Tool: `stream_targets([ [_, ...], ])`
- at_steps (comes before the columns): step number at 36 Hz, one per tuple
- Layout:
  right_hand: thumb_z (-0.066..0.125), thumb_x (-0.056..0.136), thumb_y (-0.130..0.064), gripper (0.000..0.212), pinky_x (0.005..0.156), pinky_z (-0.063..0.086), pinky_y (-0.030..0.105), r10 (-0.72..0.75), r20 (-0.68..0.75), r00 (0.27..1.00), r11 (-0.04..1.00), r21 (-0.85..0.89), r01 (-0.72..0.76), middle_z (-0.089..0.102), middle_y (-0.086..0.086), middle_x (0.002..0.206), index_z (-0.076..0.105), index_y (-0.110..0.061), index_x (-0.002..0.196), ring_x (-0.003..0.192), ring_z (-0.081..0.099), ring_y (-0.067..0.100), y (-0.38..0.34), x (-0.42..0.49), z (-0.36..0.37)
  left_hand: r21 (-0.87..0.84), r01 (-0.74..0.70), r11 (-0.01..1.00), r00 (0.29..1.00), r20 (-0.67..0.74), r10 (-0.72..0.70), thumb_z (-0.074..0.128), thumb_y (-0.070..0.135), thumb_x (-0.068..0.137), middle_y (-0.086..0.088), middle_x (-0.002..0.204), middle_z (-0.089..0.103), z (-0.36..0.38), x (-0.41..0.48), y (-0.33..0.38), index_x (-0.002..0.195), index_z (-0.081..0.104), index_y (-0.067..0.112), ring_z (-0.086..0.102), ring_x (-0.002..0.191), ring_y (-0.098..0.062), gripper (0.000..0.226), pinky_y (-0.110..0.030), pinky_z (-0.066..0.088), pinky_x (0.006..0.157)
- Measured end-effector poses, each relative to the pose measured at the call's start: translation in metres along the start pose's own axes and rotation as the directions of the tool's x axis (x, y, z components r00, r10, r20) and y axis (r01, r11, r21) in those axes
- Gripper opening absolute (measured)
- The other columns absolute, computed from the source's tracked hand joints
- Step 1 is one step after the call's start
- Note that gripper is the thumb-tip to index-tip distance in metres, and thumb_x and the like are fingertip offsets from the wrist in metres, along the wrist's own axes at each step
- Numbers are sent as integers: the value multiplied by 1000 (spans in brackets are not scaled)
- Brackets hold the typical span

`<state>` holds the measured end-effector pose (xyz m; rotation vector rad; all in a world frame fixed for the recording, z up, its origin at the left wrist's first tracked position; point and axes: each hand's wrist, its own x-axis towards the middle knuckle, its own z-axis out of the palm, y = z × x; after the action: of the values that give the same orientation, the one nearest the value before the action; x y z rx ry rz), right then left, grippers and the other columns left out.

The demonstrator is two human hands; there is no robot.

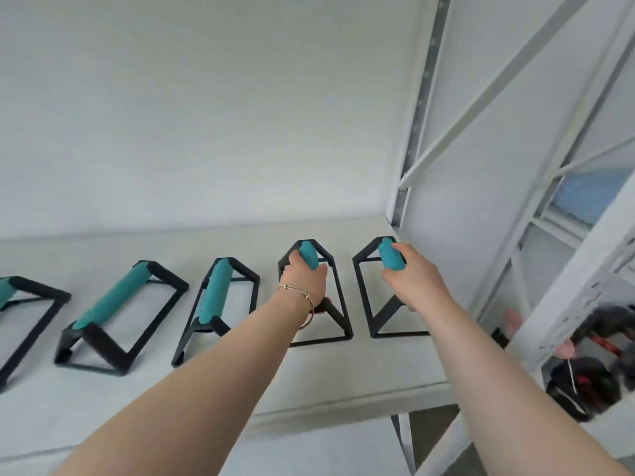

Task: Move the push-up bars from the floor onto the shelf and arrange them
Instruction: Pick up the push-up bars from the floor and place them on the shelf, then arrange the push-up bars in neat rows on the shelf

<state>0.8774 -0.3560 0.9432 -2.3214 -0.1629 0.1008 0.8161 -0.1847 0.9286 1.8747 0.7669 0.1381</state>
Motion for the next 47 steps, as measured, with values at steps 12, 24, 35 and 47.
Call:
stream_targets([
  [12, 51, 82, -27, 60, 69, 58, 38, 76, 22, 997, 995, -61, -74, 60, 0, 104, 39, -41, 140, 75, 62, 22, 2, 40, 23, 79, 6, 997, 995, 100, -14, 50, 39, 88, -8, 120, 47, 7, 50, -6, 147, 19, 29, 66, 95, -38, 68, -50, 56, 86],
  [24, 48, 84, -31, 56, 74, 57, 43, 37, 4, 999, 988, -149, -36, 59, 6, 101, 35, -33, 139, 83, 61, 29, 14, 30, 33, 264, -143, 954, 989, -9, 150, 46, 33, 97, -14, 124, 53, 0, 21, -13, 140, 31, 11, 57, 101, -29, 51, -35, 46, 81],
  [35, 56, 91, -42, 60, 97, 42, 45, -544, -105, 833, 771, -455, 446, 56, 11, 129, 42, -15, 143, 121, 47, 34, -23, -27, 45, 715, -289, 637, 845, -122, 520, 44, 35, 97, -10, 150, 31, -68, -47, -45, 150, 19, 16, 22, 142, -31, 62, -43, 25, 115],
  [47, 58, 86, -48, 64, 102, 41, 46, -777, -65, 626, 596, -397, 698, 58, 12, 124, 48, -14, 139, 119, 52, 34, -141, -118, 158, 895, -35, 444, 823, -226, 521, 38, 44, 98, -8, 162, 9, -253, -68, -131, 153, 8, 20, -3, 150, -28, 67, -51, 4, 120],
])
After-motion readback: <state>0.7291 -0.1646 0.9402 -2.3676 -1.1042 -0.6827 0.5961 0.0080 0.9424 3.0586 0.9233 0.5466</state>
